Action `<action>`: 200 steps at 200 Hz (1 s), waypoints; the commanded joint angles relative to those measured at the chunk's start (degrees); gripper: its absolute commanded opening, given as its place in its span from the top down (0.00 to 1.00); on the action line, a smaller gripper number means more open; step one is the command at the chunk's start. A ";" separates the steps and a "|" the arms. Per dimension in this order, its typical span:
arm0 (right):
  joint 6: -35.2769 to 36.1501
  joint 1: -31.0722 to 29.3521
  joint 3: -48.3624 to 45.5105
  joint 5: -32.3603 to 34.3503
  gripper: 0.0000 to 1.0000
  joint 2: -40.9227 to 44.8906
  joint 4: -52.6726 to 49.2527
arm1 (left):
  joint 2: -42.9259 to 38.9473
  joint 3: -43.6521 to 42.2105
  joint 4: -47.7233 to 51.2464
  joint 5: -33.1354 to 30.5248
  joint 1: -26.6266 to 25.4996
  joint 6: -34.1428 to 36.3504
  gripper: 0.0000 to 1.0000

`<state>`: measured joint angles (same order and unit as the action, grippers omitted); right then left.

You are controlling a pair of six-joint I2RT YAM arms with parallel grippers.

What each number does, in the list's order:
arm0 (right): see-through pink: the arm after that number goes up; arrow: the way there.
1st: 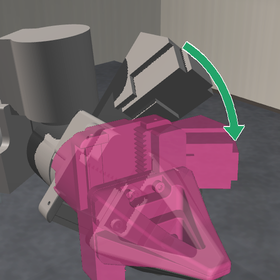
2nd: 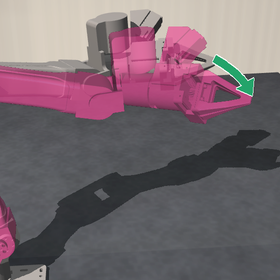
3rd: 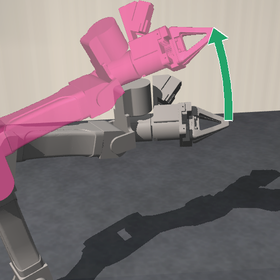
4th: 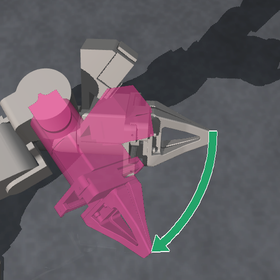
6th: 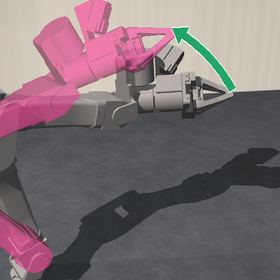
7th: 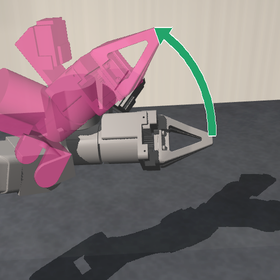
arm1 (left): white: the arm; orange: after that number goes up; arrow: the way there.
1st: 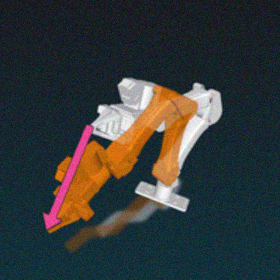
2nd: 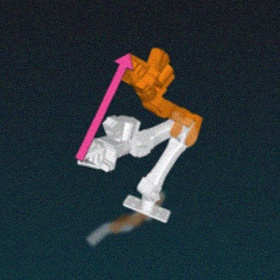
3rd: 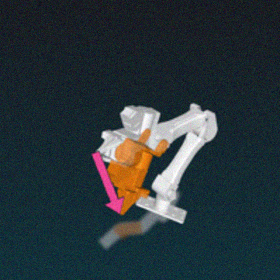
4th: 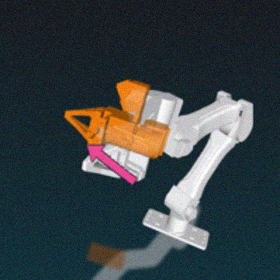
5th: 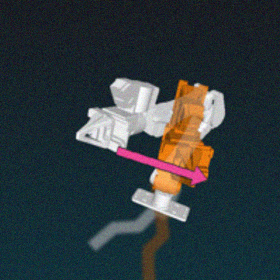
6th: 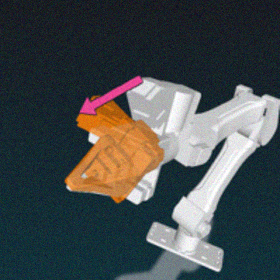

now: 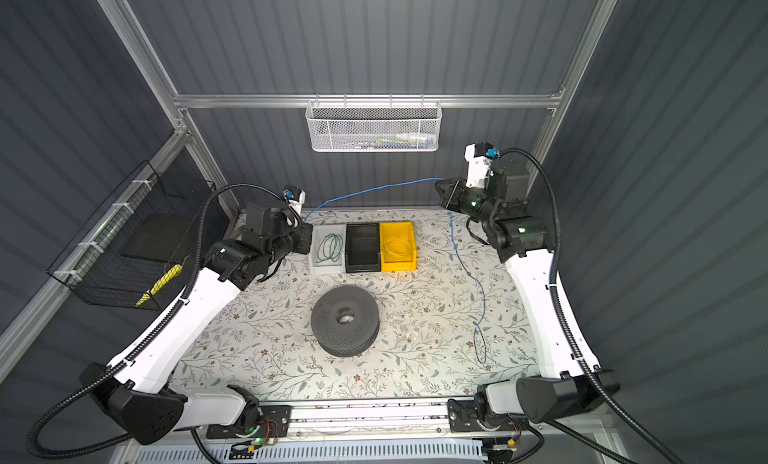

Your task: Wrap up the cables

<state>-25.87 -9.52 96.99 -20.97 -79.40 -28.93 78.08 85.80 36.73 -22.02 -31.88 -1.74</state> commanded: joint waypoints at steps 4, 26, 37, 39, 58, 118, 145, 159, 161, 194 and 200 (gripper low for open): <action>6.44 1.26 2.58 10.36 1.00 -0.79 -3.36 | 4.36 1.75 9.94 -22.17 -3.58 10.62 1.00; 8.62 1.26 2.71 12.65 1.00 -1.20 -4.14 | 7.41 -0.35 7.46 -35.50 -9.14 18.30 1.00; 9.53 1.26 3.10 13.61 1.00 -1.46 -4.73 | 8.19 -1.94 5.38 -40.83 -10.42 21.80 1.00; 9.68 1.26 3.16 13.77 1.00 -1.53 -4.82 | 8.22 -2.12 5.02 -41.44 -10.58 22.27 1.00; 11.67 1.33 4.19 15.34 1.00 -2.18 -6.07 | 7.11 -4.10 1.18 -43.72 -10.74 26.33 1.00; 13.67 3.86 4.53 12.43 1.00 -3.96 -8.62 | 0.15 -8.66 -7.39 -43.54 -10.41 35.72 1.00; 14.83 4.07 3.83 10.95 1.00 -5.27 -10.07 | -2.11 -9.10 -12.43 -42.60 -9.63 43.09 1.00; 14.75 4.01 3.65 7.54 1.00 -5.97 -10.48 | -1.55 -7.07 -9.67 -41.70 -8.61 41.72 1.00; 14.67 3.99 3.65 6.87 1.00 -6.08 -10.54 | -1.36 -6.57 -8.65 -41.39 -8.46 41.07 1.00; 12.62 2.41 3.85 -0.24 1.00 -7.91 -11.15 | 1.22 5.69 11.42 -28.12 -6.71 22.63 0.29; 12.06 1.93 3.71 -0.21 1.00 -8.12 -10.95 | 1.09 7.02 13.86 -24.96 -6.71 19.48 0.08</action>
<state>-12.08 -7.92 99.46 -19.75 -86.63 -39.46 79.48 85.54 34.89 -55.64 -40.10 31.27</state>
